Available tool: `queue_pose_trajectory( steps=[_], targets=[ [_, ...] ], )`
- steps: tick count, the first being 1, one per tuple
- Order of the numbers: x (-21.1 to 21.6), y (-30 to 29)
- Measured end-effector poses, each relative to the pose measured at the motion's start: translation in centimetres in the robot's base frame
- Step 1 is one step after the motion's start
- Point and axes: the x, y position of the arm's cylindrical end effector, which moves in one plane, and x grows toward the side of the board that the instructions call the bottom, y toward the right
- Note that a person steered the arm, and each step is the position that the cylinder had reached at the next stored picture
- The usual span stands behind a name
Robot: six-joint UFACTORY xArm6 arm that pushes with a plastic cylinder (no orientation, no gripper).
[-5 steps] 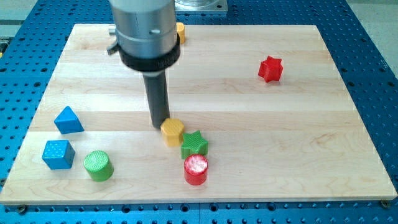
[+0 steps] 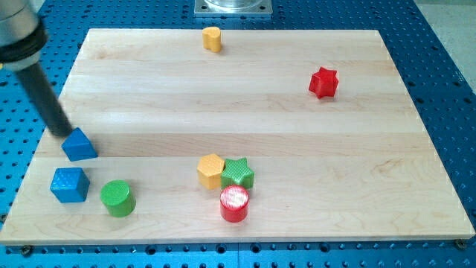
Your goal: Move the blue triangle diagonally top right to the green circle
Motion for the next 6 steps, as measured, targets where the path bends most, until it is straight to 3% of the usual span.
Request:
queue_pose_trajectory(
  steps=[1, 2, 3, 4, 6],
  targets=[
    [2.6, 9.7],
    [5.1, 15.9],
    [2.3, 14.7],
    [3.3, 8.1],
    [5.3, 20.2]
  ],
)
